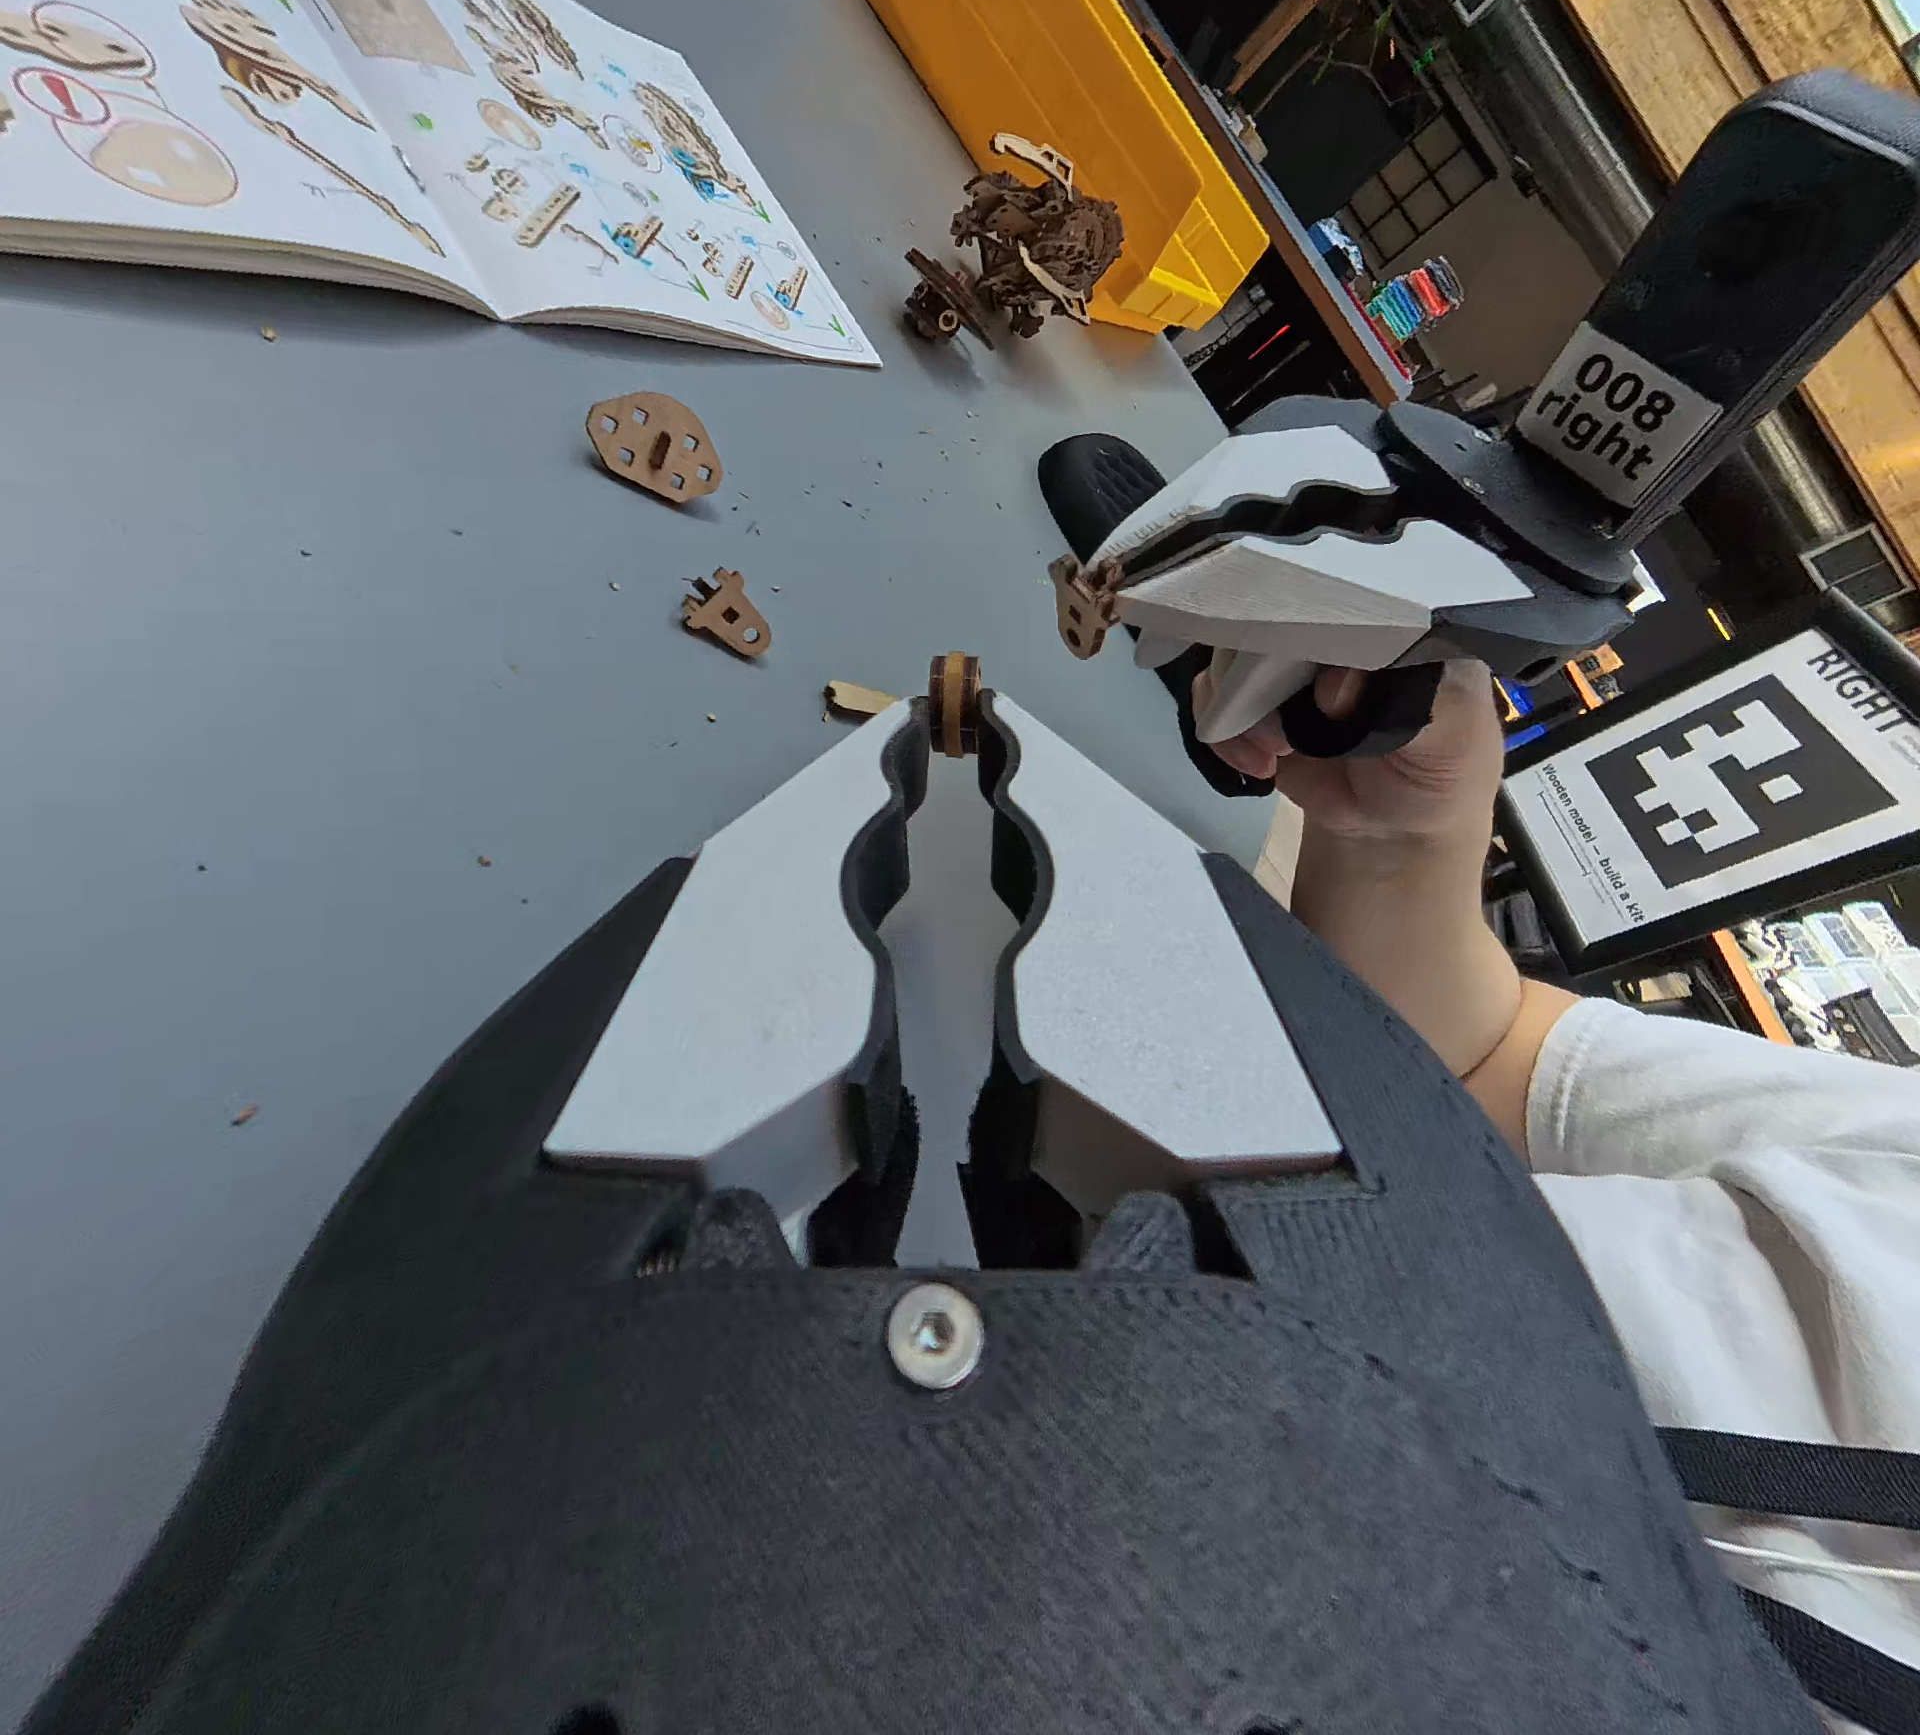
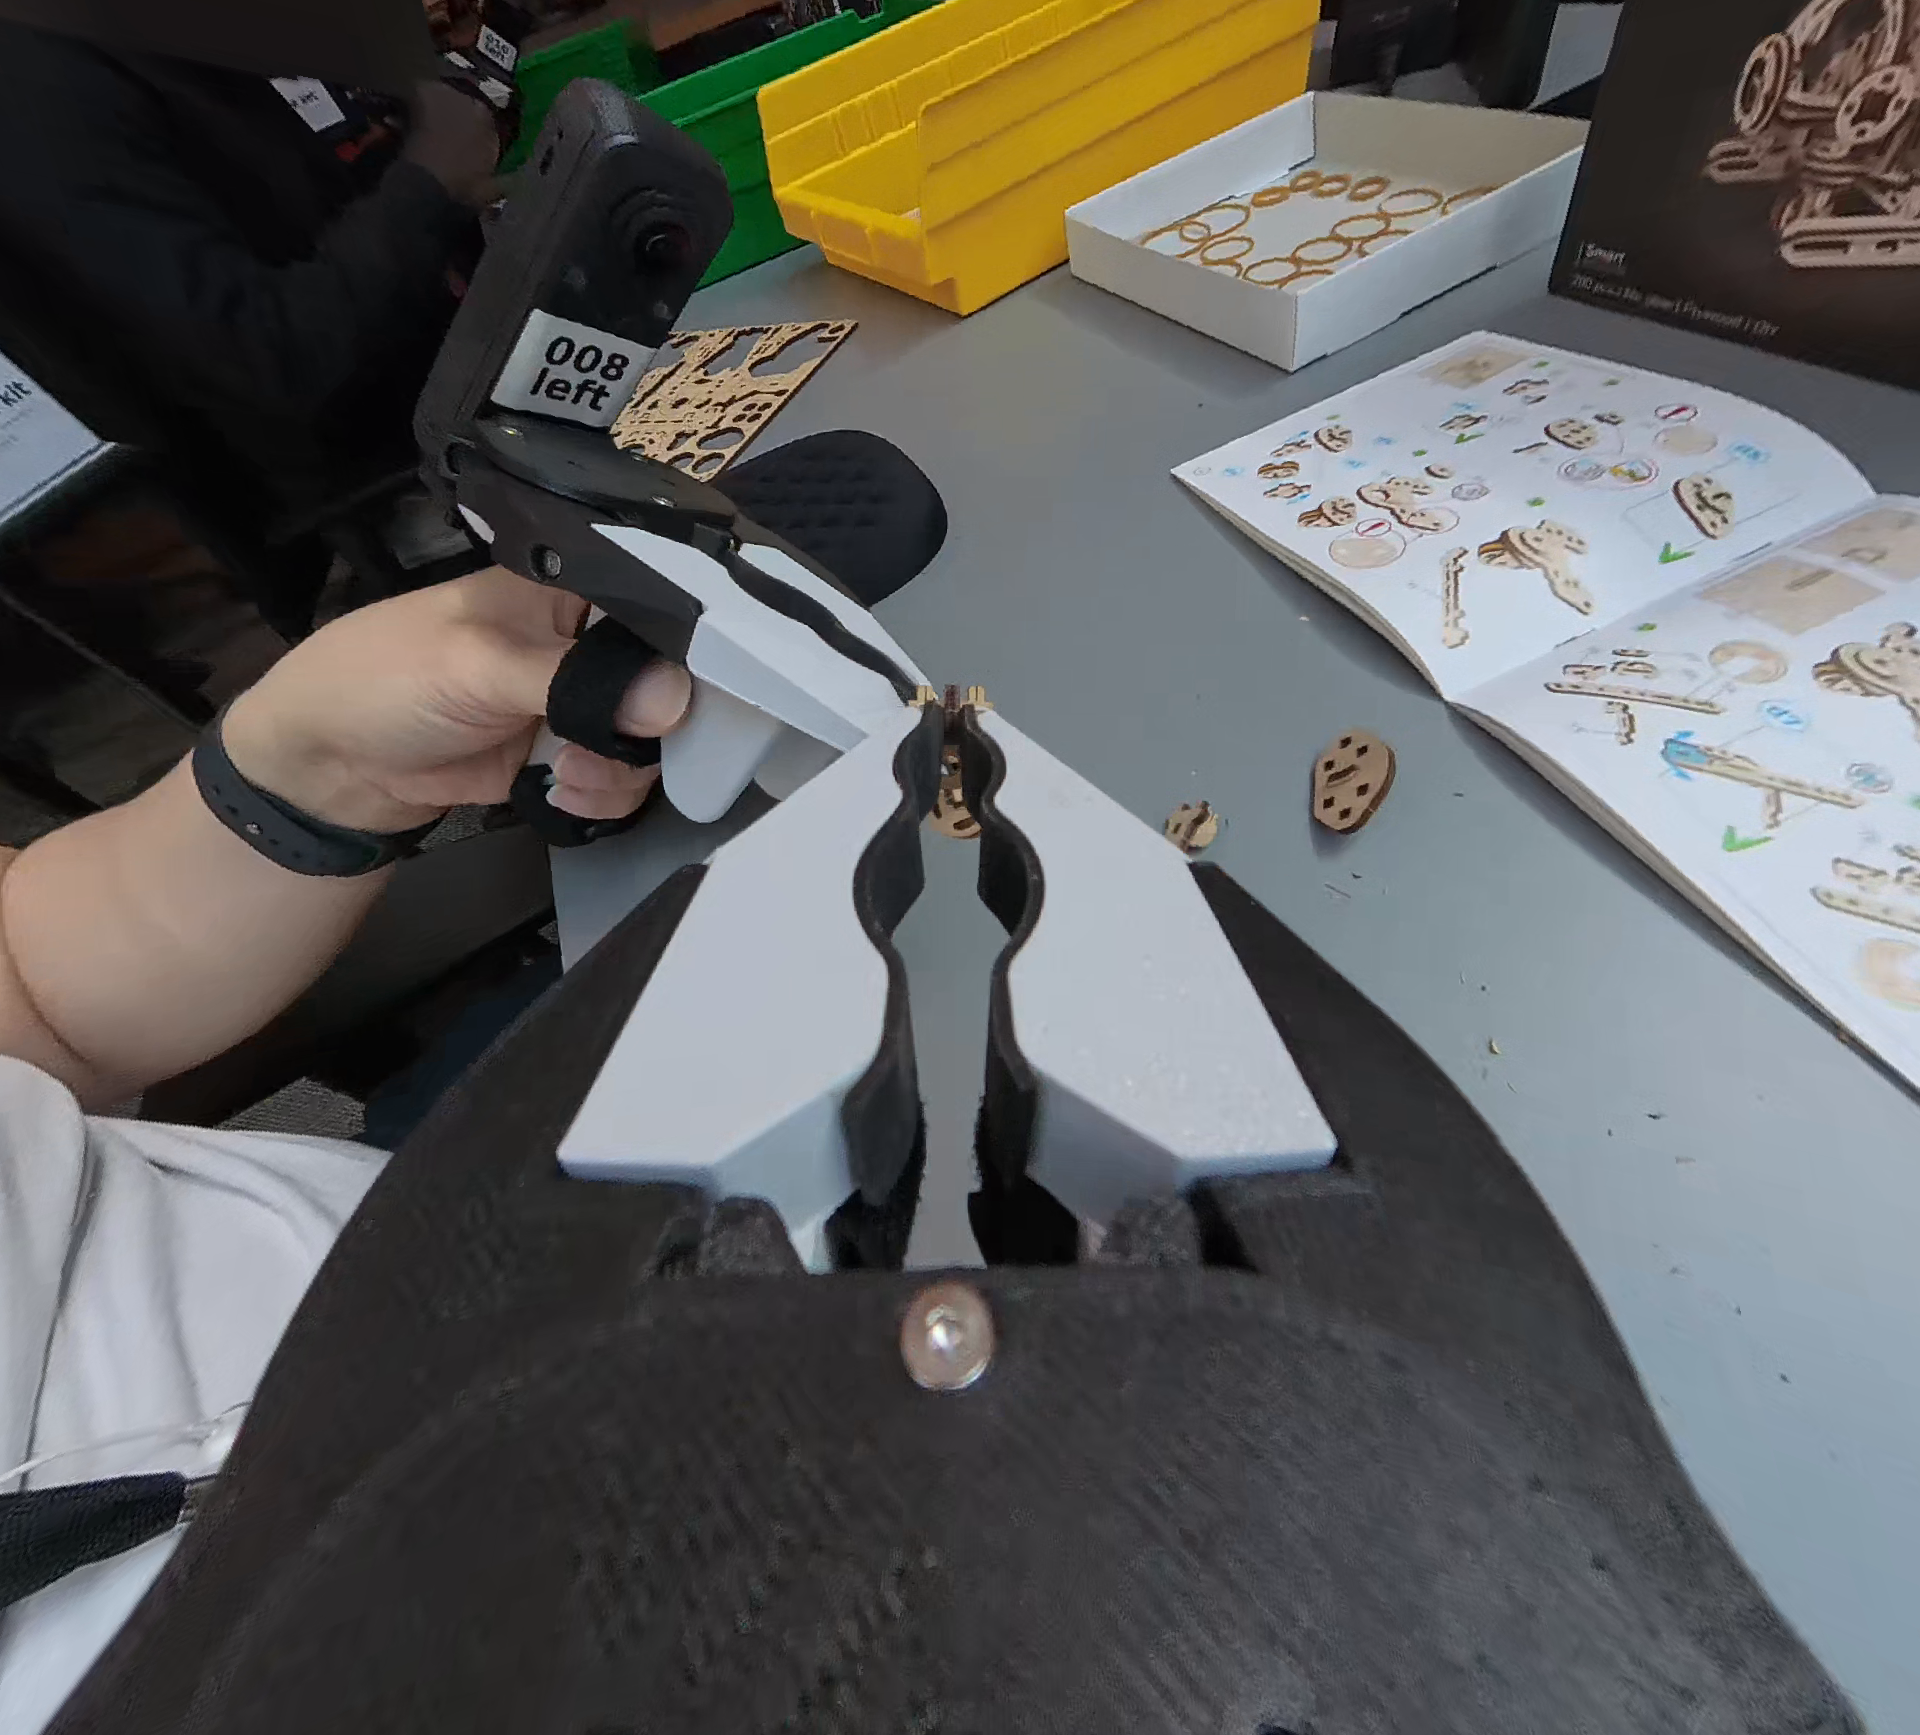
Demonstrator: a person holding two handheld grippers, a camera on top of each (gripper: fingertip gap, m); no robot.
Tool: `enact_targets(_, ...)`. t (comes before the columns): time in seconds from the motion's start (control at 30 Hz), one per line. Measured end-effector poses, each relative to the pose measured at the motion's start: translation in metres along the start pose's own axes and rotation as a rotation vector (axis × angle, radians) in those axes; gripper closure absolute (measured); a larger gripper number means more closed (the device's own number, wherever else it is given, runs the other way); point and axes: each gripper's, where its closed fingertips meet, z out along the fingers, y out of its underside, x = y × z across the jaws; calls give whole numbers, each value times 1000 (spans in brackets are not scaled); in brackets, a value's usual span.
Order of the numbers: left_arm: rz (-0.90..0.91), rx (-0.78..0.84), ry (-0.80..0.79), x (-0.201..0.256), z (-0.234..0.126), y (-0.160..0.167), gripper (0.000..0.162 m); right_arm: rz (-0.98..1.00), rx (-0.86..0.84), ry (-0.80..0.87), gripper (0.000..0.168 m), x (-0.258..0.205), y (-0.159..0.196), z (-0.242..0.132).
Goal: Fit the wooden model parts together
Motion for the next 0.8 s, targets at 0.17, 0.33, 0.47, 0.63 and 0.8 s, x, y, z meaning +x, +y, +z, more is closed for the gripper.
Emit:
enact_targets(0.17, -109, -93, -71, -23, 6, 11, 156, 104, -160, 12, 167, 13, 29, 18)
enact_targets(0.33, -179, -177, -164, -37, 1, 28, 155, 137, -196, 3, 167, 13, 40, 30)
enact_targets(0.47, -177, -184, -203, -41, -5, 27, 145, 144, -223, -9, 167, 11, 47, 36)
enact_targets(0.63, -158, -181, -226, -39, -16, 22, 121, 154, -216, -18, 167, 9, 46, 40)
enact_targets(0.8, -58, -173, -302, -38, -33, 19, 123, 98, -250, 12, 167, 11, 47, 44)
